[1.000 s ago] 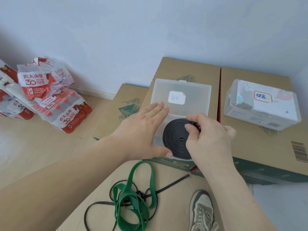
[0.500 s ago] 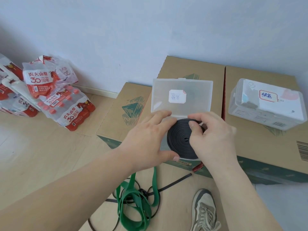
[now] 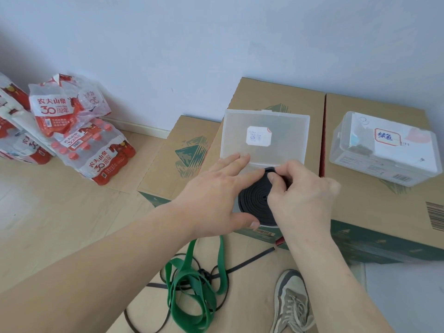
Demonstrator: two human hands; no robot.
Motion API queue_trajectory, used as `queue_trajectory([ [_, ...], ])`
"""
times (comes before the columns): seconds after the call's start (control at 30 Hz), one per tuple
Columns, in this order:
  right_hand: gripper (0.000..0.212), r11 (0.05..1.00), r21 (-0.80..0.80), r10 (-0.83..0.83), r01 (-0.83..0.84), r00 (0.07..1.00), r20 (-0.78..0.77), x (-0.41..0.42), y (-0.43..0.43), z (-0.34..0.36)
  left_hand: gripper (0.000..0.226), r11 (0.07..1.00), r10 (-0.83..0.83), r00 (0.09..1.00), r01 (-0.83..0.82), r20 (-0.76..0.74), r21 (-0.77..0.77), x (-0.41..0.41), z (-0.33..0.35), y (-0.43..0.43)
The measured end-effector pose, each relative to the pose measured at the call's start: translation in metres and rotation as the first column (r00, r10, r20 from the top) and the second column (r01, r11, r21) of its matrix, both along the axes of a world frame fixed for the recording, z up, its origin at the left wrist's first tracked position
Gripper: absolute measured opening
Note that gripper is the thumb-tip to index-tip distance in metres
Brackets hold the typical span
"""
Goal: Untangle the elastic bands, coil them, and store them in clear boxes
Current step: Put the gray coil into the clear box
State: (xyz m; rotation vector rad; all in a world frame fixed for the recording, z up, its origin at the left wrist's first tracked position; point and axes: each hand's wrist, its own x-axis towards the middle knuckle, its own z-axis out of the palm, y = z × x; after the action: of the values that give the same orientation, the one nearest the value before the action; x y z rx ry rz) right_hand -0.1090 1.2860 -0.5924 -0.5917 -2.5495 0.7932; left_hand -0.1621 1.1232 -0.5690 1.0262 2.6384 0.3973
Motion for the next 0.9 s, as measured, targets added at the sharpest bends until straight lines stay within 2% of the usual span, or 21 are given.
queue_trajectory([
  [0.37,0.02,0.981,0.194,-0.043,0.008,0.983,0.18,-0.007,-0.008,0.002,0.103,0.962,-0.032,0.999,0.039,0.03,-0.27,-0.002,0.021,0.021],
  [0.47,0.016,0.975,0.212,0.002,-0.066,0.956,0.292,-0.005,-0.008,0.007,0.104,0.947,-0.021,0.998,0.038,0.055,-0.319,-0.006,0.025,0.026],
  [0.57,0.015,0.956,0.227,0.066,-0.185,0.892,0.447,0.003,-0.01,0.019,0.102,0.932,-0.023,0.996,0.054,0.09,-0.357,-0.011,0.032,0.032],
  [0.63,0.015,0.951,0.225,0.096,-0.212,0.894,0.437,0.01,-0.009,0.021,0.1,0.926,-0.017,0.994,0.057,0.11,-0.373,-0.013,0.036,0.033],
  [0.7,0.014,0.978,0.15,0.107,-0.148,0.963,0.249,0.015,-0.003,0.026,0.1,0.921,-0.019,0.994,0.061,0.112,-0.384,-0.012,0.037,0.033],
  [0.77,0.011,0.998,0.057,0.038,-0.041,0.998,0.052,0.018,0.012,0.03,0.101,0.923,-0.018,0.994,0.059,0.111,-0.381,-0.011,0.035,0.03],
  [0.8,0.018,1.0,-0.026,0.005,-0.003,0.998,0.065,0.02,0.021,0.031,0.1,0.926,-0.014,0.993,0.057,0.116,-0.374,-0.011,0.033,0.029],
  [0.87,0.033,0.967,-0.251,0.026,0.035,0.972,0.235,0.022,0.039,0.03,0.099,0.932,-0.01,0.993,0.051,0.114,-0.36,-0.01,0.031,0.028],
  [0.9,0.031,0.936,-0.35,0.066,0.045,0.952,0.299,0.025,0.043,0.028,0.099,0.933,-0.011,0.994,0.049,0.109,-0.355,-0.01,0.031,0.028],
])
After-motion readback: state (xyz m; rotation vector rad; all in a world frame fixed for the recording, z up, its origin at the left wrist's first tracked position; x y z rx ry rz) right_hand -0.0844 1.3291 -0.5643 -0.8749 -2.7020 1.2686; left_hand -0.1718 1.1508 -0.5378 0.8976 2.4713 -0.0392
